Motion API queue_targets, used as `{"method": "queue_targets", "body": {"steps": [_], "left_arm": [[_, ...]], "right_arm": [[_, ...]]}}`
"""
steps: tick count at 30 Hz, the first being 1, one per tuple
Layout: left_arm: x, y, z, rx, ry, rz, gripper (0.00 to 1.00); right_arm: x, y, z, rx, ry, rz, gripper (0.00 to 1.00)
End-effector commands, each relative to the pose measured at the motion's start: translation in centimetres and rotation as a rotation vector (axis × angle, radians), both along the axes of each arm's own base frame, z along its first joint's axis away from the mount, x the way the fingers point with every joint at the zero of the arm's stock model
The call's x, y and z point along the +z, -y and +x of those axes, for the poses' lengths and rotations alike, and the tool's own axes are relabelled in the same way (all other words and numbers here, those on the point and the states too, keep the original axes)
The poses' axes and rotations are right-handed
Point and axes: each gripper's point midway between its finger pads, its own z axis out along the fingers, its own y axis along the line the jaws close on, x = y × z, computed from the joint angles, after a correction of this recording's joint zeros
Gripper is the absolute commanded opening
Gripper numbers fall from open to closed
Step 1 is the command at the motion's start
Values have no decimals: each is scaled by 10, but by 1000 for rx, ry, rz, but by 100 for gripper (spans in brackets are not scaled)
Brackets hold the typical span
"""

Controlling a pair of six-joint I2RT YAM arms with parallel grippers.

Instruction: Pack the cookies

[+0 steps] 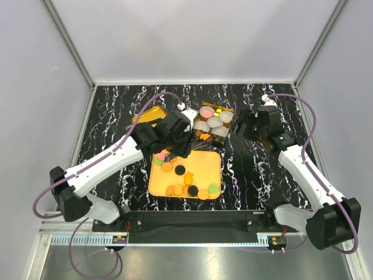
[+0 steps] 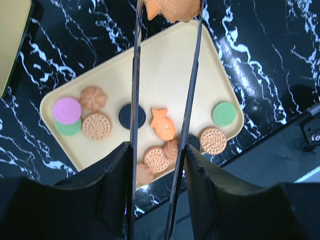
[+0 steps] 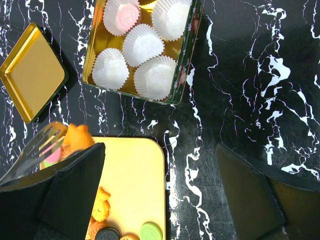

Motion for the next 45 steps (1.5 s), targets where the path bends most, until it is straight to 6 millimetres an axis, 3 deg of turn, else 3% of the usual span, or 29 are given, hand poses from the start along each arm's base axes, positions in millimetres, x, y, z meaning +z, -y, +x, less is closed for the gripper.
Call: {"method": "queue_targets", "body": {"steps": [1,10,16,17,19,21,34,45], "left_arm": [[31,26,36,-3,102,-66,47],[25,68,117,27,155,-55,47],[17,95,158,18,191,-53,47],[4,99,165,17,179,-36,47],[4,106,174,19,188,-43,47],[-10,114,182,13,186,-34,47],[-36,130,202,12,192,-33,48],[-38,128,206,21,190,-28,55]], "right_arm": [[21,-1,3,0,62,5,100],[34,3,0,-10,76,2,100],[43,7,-6,-17,88,-4,100],[43,8,-7,-20,89,-5,100],[45,8,-9,-18,93,-8,100],[45,10,-10,-21,90,-15,100],[44,12,-16,-15,88,-21,100],[43,11,-16,-10,87,-19,100]]}}
